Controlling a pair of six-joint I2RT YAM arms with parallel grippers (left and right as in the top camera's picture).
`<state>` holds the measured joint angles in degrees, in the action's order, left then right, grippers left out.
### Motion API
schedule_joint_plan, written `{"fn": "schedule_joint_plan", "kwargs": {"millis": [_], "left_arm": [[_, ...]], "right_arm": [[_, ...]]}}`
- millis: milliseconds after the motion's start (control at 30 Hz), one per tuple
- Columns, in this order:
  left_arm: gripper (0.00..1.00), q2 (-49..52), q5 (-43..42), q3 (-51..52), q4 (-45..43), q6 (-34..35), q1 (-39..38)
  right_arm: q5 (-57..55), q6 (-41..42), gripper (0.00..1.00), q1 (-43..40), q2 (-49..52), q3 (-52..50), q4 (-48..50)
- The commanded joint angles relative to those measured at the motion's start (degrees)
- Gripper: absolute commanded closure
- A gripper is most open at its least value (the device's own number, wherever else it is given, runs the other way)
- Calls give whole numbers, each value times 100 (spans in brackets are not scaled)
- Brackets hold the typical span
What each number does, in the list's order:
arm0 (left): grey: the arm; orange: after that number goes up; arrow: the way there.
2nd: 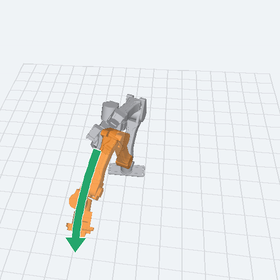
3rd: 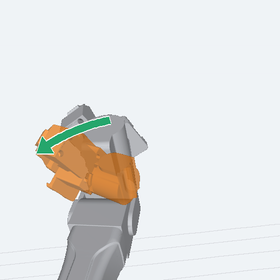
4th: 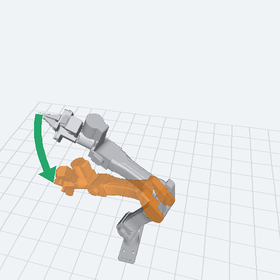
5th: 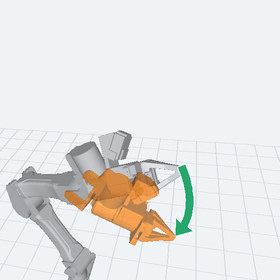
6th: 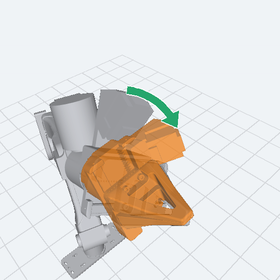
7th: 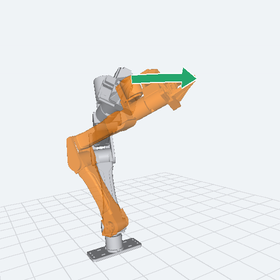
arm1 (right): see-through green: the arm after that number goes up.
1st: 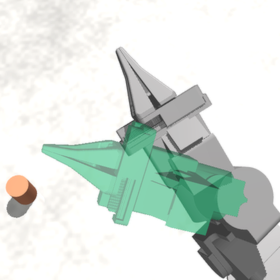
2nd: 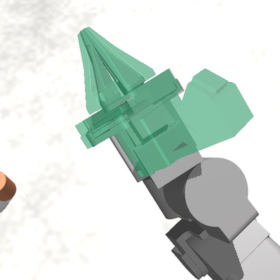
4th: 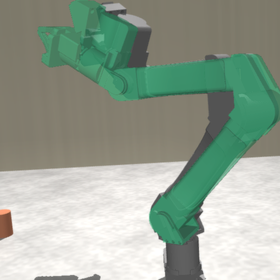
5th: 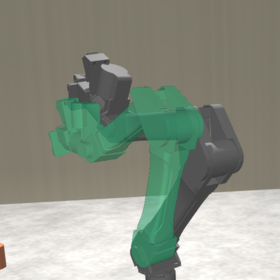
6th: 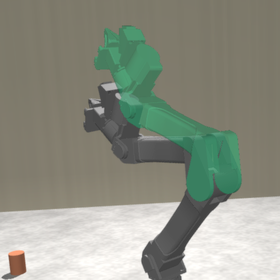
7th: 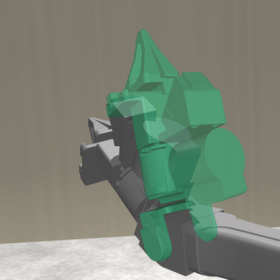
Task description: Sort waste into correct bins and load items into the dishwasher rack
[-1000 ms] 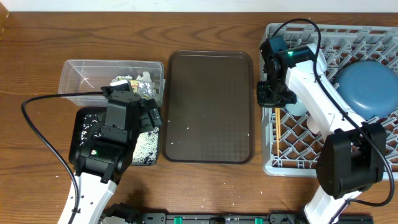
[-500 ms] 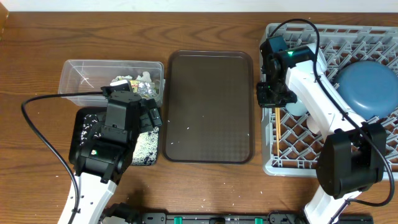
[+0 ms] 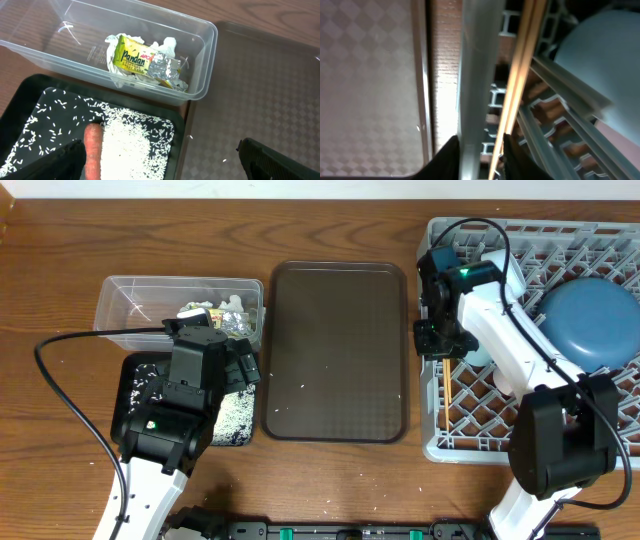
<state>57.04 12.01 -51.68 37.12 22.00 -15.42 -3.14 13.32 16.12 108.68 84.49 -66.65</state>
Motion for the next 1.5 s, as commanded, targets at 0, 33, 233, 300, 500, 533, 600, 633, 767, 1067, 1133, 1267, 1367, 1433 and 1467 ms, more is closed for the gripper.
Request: {"fn": "schedule_joint_plan", "kwargs": {"millis": [0,33,233,300,500,533,600,633,767,1067,1133,1267,1367,1433,1467], "left_arm": [[0,20,68,2,15,-98,24],[0,20,68,2,15,-98,24],[0,20,68,2,15,-98,24],[0,20,68,2,15,-98,24],[0,20,68,2,15,-98,24],[0,20,68,2,15,-98,24],[0,20,68,2,15,-98,24],[0,20,68,2,15,-98,24],[0,20,68,2,15,-98,24],[0,20,68,2,15,-98,24],[0,20,68,2,15,-98,24],[0,20,68,2,15,-98,24],[0,20,68,2,15,-98,24],[0,20,68,2,15,-98,24],[0,20,68,2,15,-98,24]], "right_arm": [[-138,55,85,46,-39,-214,105],[-138,52,90,46,-39,-225,111],[-138,-107,91,39,-42,-212,98],[-140,-205,92,42,-42,-212,70],[-140,-468,92,42,-42,-212,4],[-140,-468,92,42,-42,-212,2],[-138,-463,92,42,-42,-212,4],[-138,-463,92,42,-42,-212,4],[-138,-463,91,42,-42,-212,4],[-138,-396,29,39,-44,-28,-44],[-131,-396,23,39,-46,216,-212],[-111,-396,1,42,-48,988,-817],[-109,-393,1,42,-48,1580,-1270],[-111,-396,1,42,-46,1834,-1440],[-114,-396,1,42,-46,1904,-1425]]}}
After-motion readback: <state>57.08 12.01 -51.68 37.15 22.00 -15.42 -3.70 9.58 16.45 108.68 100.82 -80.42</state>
